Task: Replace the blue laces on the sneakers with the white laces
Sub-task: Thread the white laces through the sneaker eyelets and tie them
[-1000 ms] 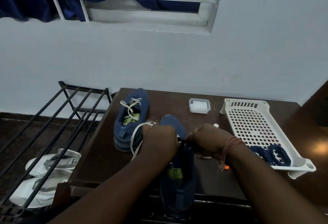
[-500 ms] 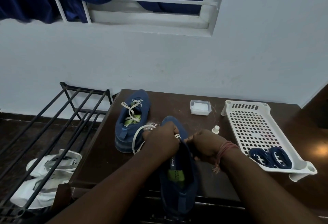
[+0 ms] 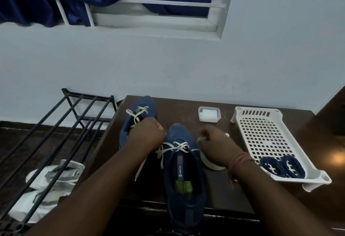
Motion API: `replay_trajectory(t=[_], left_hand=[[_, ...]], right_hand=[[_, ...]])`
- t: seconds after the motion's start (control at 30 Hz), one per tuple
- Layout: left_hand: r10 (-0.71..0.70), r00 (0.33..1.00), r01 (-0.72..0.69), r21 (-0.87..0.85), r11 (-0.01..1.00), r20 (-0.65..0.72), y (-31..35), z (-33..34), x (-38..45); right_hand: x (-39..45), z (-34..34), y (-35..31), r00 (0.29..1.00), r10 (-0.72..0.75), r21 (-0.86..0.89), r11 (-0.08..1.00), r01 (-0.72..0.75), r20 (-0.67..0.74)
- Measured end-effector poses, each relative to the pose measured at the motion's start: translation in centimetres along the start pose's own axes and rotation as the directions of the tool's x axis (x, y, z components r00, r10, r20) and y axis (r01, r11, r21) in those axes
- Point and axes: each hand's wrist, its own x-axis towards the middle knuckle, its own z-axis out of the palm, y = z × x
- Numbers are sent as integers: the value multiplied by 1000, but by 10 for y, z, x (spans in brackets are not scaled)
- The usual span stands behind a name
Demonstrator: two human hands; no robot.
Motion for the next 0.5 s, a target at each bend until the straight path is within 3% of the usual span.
replay_trajectory(t=[0.03, 0.1, 0.13, 0.2, 0.23, 0.27, 0.3, 0.33, 0.37, 0.4, 0.5], left_hand=[[0, 1000, 0, 28, 1000, 12, 0, 1, 1], [3, 1000, -4, 75, 997, 8, -1, 4, 1], [9, 1000, -10, 91, 996, 2, -1, 5, 1], [28, 999, -30, 129, 991, 15, -1, 5, 1], [34, 999, -40, 155, 987, 40, -1, 5, 0], [40, 997, -52, 182, 982, 68, -1, 5, 0], [47, 994, -66, 205, 976, 94, -3, 6, 1], [53, 991, -79, 219, 973, 121, -4, 7, 1], [54, 988, -87, 228, 970, 148, -5, 9, 2], [55, 984, -95, 235, 967, 172, -7, 11, 3], [80, 973, -130, 229, 965, 217, -8, 17, 3]], right_hand=[[-2, 7, 0, 989, 8, -84, 996, 5, 145], [-1, 10, 1, 973, 53, -139, 990, -22, 224], [1, 8, -2, 978, 70, -73, 996, -56, 199], [4, -2, -9, 991, 95, 247, 962, -115, 94], [6, -9, -13, 990, 138, 509, 850, -138, 40], [7, -15, -17, 975, 218, 778, 606, -166, 39], [5, -22, -20, 958, 279, 928, 338, -156, 60], [5, -26, -19, 943, 330, 975, 190, -114, 46], [6, -30, -15, 923, 384, 979, 191, -78, -1], [7, -31, -10, 901, 428, 955, 290, -64, -70], [7, -30, -2, 853, 381, 702, 711, -23, -357]])
